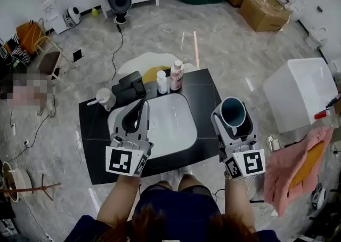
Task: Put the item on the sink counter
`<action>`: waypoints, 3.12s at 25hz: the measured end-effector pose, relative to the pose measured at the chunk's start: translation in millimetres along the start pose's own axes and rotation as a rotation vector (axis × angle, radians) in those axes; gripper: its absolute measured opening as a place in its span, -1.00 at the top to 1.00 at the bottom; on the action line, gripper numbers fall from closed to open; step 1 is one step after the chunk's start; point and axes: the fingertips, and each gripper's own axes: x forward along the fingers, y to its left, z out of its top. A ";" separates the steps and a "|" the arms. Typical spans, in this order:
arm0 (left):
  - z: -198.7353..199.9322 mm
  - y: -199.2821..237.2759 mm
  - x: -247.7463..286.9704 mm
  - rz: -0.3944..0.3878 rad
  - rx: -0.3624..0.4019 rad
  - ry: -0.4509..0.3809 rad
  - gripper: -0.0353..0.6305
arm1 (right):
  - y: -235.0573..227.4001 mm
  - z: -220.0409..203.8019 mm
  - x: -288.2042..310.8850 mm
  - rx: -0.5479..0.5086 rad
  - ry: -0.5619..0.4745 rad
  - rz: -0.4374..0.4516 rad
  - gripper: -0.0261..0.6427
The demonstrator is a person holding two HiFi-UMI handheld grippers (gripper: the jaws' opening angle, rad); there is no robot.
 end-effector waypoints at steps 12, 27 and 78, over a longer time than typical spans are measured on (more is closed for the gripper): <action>-57.2 29.3 64.2 0.067 -0.017 0.038 0.83 | -42.5 -85.6 85.1 -0.005 0.085 0.100 -0.25; -106.0 47.7 75.6 0.131 -0.078 0.083 0.83 | -47.0 -233.6 143.2 0.002 0.181 0.165 -0.27; -13.4 23.3 26.3 0.078 -0.017 0.047 0.83 | -39.6 -1.1 58.6 -0.042 -0.024 0.041 0.88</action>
